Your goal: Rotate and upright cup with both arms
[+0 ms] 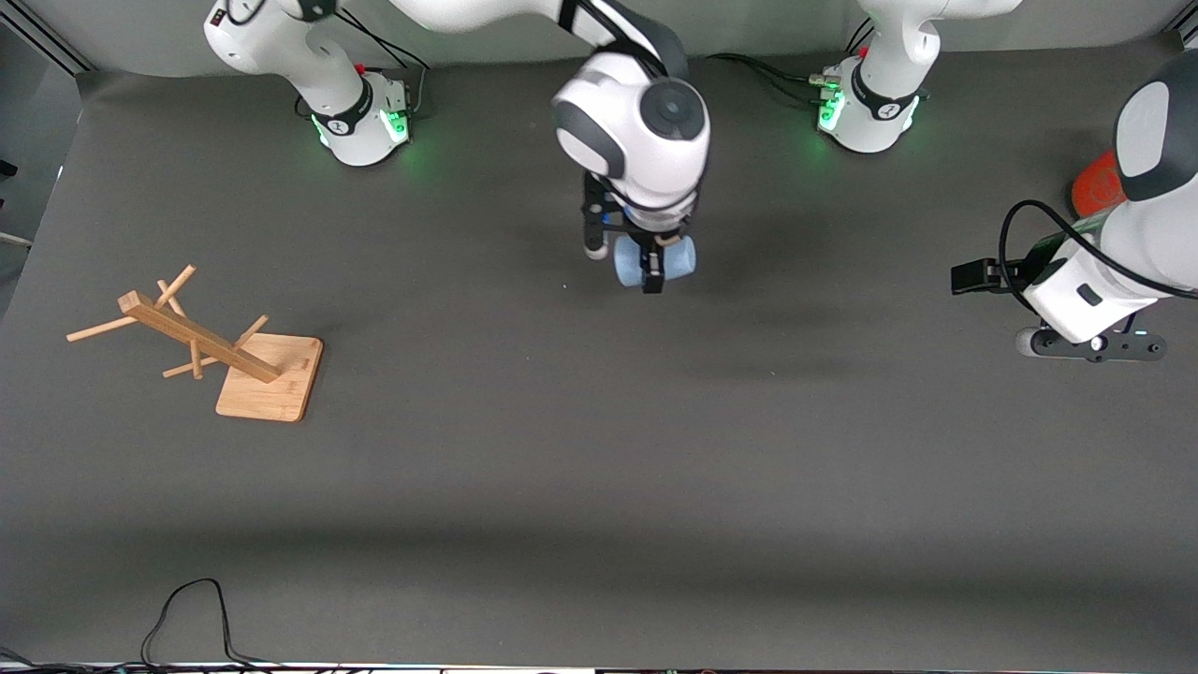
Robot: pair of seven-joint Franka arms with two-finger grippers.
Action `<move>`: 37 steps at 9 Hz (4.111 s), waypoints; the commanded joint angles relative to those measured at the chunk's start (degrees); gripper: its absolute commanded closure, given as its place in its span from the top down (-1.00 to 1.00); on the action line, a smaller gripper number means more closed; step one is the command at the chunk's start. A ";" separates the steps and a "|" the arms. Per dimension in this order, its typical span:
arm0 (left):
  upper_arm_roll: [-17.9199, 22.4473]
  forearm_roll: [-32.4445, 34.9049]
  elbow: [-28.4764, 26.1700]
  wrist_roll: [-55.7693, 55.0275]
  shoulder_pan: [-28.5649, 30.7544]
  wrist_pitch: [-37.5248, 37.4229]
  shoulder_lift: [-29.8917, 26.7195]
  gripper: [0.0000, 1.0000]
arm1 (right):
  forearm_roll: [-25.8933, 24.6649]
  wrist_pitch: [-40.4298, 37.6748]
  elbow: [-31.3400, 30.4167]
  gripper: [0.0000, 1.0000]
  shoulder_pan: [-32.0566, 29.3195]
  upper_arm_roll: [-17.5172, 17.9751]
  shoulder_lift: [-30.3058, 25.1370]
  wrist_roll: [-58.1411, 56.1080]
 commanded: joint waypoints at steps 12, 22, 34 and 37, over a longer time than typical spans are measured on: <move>0.41 -0.20 0.54 -0.28 -0.36 -0.05 0.61 1.00 | -3.48 8.50 6.04 1.00 2.92 -1.04 15.17 7.73; 0.32 0.15 0.27 -19.49 -19.66 2.22 2.09 1.00 | -2.69 -19.51 -15.56 1.00 -29.64 14.51 -28.38 -37.10; 0.76 28.09 35.87 -40.80 -49.22 3.37 48.05 0.98 | -3.48 -19.01 -22.01 1.00 -62.12 6.35 -42.49 -134.01; 0.76 32.23 35.08 -32.65 -50.19 3.12 50.09 0.93 | -3.66 -18.31 -21.03 1.00 -62.30 6.17 -42.49 -141.76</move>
